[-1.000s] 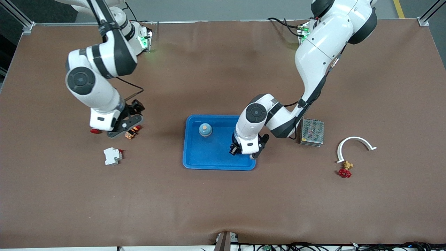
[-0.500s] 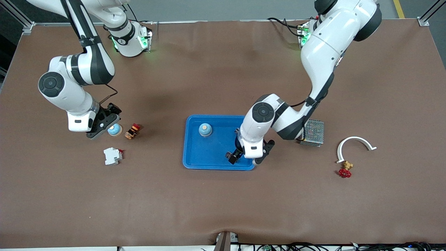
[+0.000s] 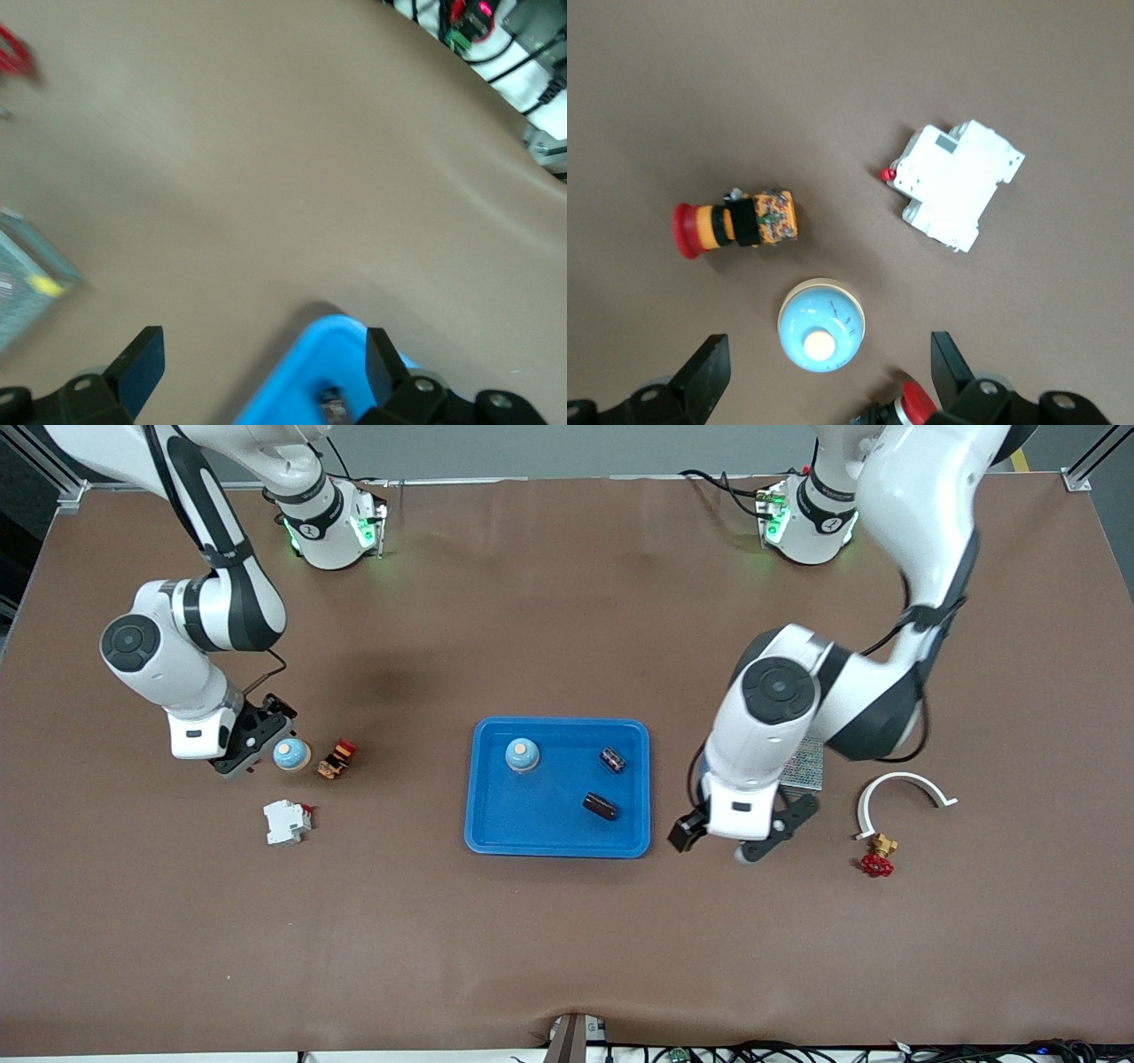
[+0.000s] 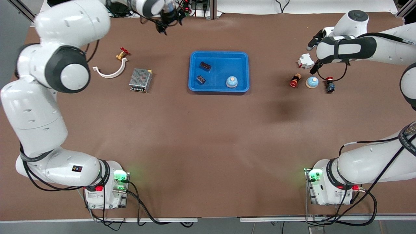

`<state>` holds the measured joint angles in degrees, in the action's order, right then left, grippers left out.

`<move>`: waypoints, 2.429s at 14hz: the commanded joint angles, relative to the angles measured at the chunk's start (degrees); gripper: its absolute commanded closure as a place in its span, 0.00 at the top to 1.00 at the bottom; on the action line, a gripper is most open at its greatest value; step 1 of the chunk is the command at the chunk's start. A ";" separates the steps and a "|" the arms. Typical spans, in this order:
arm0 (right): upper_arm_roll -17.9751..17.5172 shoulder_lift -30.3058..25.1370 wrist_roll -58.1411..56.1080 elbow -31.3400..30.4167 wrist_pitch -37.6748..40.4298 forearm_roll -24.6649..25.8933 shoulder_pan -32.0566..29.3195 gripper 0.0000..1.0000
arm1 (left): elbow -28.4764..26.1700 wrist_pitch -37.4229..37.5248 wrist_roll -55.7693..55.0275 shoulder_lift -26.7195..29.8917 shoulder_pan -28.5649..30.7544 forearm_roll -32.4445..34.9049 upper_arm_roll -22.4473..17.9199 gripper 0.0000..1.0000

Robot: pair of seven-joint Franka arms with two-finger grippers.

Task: Place electrolytic capacitor and blue bell in tray
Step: 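Release the capacitor in the tray while the right gripper reaches the bell, then grasp the second blue bell with the right gripper while the left withdraws, then lift the blue bell off the table with the right gripper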

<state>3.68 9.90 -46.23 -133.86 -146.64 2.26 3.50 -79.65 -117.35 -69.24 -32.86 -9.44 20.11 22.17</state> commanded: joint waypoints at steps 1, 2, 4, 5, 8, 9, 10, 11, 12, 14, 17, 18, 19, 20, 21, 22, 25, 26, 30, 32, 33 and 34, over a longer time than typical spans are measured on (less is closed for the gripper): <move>-1.13 2.04 -1.23 -0.62 -3.30 0.73 -1.83 1.00 | -2.44 7.28 6.82 6.39 2.14 -0.94 0.33 1.00; -1.13 3.01 -1.23 -0.62 -4.18 0.73 -2.18 1.00 | -2.70 9.83 8.67 7.79 3.80 -2.60 0.42 1.00; -1.13 4.33 -1.23 -0.97 -5.59 0.73 -2.27 1.00 | -2.88 11.35 11.67 9.38 6.18 -4.98 0.42 1.00; -1.13 4.69 -1.23 -1.40 -6.46 0.73 -2.45 1.00 | -2.97 12.05 13.33 10.43 7.50 -5.08 0.42 1.00; -1.13 6.00 -1.23 -2.73 -9.98 0.73 -2.45 1.00 | -2.79 16.53 22.12 13.25 10.31 -5.35 0.60 1.00; -1.13 6.44 -1.32 -2.73 -10.25 0.73 -2.54 1.00 | -2.79 16.80 23.27 14.39 11.37 -5.52 1.55 1.00; -1.13 6.88 -1.32 -2.73 -10.60 0.73 -2.54 1.00 | -2.70 16.80 24.06 14.92 12.25 -7.09 2.17 1.00; -1.22 7.23 -1.32 -2.73 -10.69 0.64 -2.54 1.00 | -2.70 16.89 24.85 15.88 12.60 -8.93 2.09 1.00; -1.22 7.50 -1.32 -2.81 -10.86 0.73 -2.54 1.00 | -2.88 17.33 25.73 16.85 12.78 -9.47 2.09 1.00; -1.22 7.85 -1.32 -3.16 -11.56 0.64 -2.62 1.00 | -3.75 19.61 28.45 19.04 12.70 -10.44 1.48 1.00; -1.22 8.73 -1.32 -3.61 -12.97 0.64 -2.62 1.00 | -7.87 19.88 37.57 25.01 10.33 -13.42 -5.18 1.00; -1.22 8.99 -1.32 -3.61 -13.15 0.73 -2.62 1.00 | -9.54 19.97 41.34 27.38 10.15 -14.04 -7.03 1.00; -1.13 9.17 -1.32 -3.61 -13.41 0.64 -2.71 1.00 | -11.30 19.97 44.95 29.58 10.23 -15.18 -8.44 1.00; -1.22 9.35 -1.41 -3.61 -13.50 0.73 -3.06 1.00 | -12.88 20.05 47.34 31.61 10.32 -16.06 -9.67 1.00; -1.22 9.35 -2.02 -3.61 -13.50 0.64 -3.59 1.00 | -14.38 20.14 49.01 33.11 10.41 -16.24 -10.29 1.00; -1.22 9.61 -2.89 -3.61 -13.59 0.64 -4.03 1.00 | -15.79 20.49 49.90 34.86 10.50 -16.33 -11.17 1.00; -1.30 10.49 -3.52 -3.61 -14.47 0.64 -4.82 1.00 | -16.50 24.96 51.22 37.07 10.15 -16.25 -13.20 1.00; -1.30 10.66 -3.52 -3.61 -14.64 0.64 -4.82 1.00 | -16.50 26.11 52.01 37.77 10.23 -16.33 -13.20 1.00; -1.48 11.37 -3.52 -3.61 -15.52 0.64 -4.65 1.00 | -16.33 29.37 54.21 40.23 10.67 -16.33 -14.43 1.00; -1.48 11.81 -3.52 -3.61 -15.78 0.55 -4.65 1.00 | -15.02 29.89 54.39 40.33 10.68 -16.94 -14.43 1.00; -1.48 12.07 -3.52 -3.61 -15.79 0.47 -4.65 1.00 | -14.83 30.25 54.56 40.07 10.67 -16.95 -14.43 1.00; -1.57 12.07 -3.52 -3.61 -15.79 0.46 -4.65 1.00 | -14.66 30.25 55.00 39.98 10.76 -17.56 -14.43 1.00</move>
<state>3.30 21.16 -49.15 -136.92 -161.09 2.26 0.11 -94.59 -88.08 -15.81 6.56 1.29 4.28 8.01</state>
